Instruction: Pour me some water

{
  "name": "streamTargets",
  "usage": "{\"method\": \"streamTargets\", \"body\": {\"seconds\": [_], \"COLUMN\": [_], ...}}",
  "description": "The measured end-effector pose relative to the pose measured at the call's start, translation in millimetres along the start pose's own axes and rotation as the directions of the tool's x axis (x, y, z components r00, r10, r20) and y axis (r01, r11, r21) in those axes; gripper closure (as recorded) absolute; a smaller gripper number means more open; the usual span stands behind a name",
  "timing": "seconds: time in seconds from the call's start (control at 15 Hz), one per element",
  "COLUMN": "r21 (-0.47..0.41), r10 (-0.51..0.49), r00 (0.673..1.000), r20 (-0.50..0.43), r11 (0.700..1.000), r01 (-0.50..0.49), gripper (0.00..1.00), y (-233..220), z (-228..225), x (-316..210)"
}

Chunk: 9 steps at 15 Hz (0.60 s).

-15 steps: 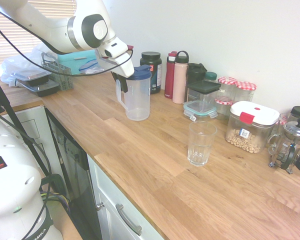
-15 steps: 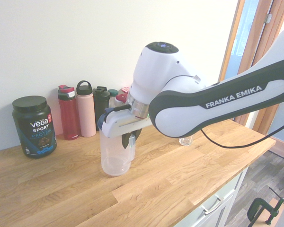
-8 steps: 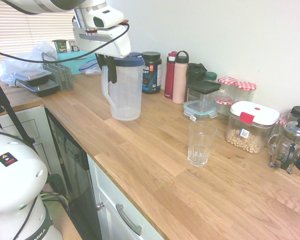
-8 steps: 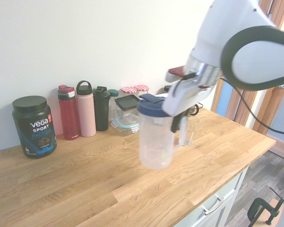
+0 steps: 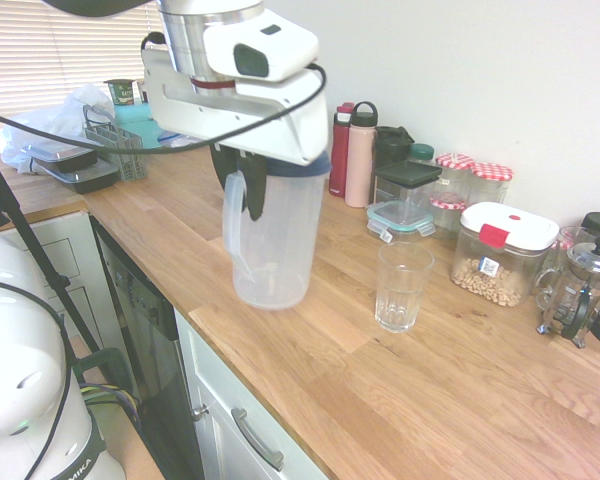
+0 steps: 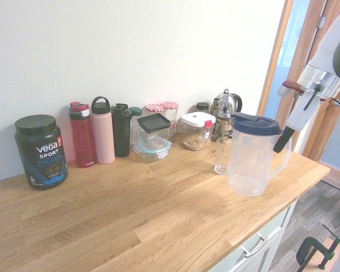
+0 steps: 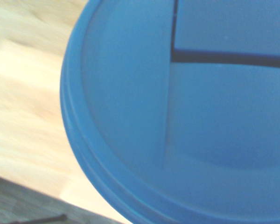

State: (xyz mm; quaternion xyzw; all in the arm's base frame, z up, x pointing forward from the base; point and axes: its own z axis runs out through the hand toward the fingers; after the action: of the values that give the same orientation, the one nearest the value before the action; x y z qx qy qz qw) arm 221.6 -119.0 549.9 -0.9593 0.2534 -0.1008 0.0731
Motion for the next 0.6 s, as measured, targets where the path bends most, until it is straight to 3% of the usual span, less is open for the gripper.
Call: {"method": "streamTargets", "body": {"seconds": [0.33, 0.6], "r21": [-0.011, -0.056], "r10": [-0.078, -0.199], "r00": [0.997, 0.978], "r20": [0.012, 0.062], "r11": [0.997, 0.978], "r01": [0.078, 0.202], "gripper": [1.0, 1.0], "y": [114.6, 157.1], "z": [5.2, -2.8], "x": [43.3, 91.2]}}
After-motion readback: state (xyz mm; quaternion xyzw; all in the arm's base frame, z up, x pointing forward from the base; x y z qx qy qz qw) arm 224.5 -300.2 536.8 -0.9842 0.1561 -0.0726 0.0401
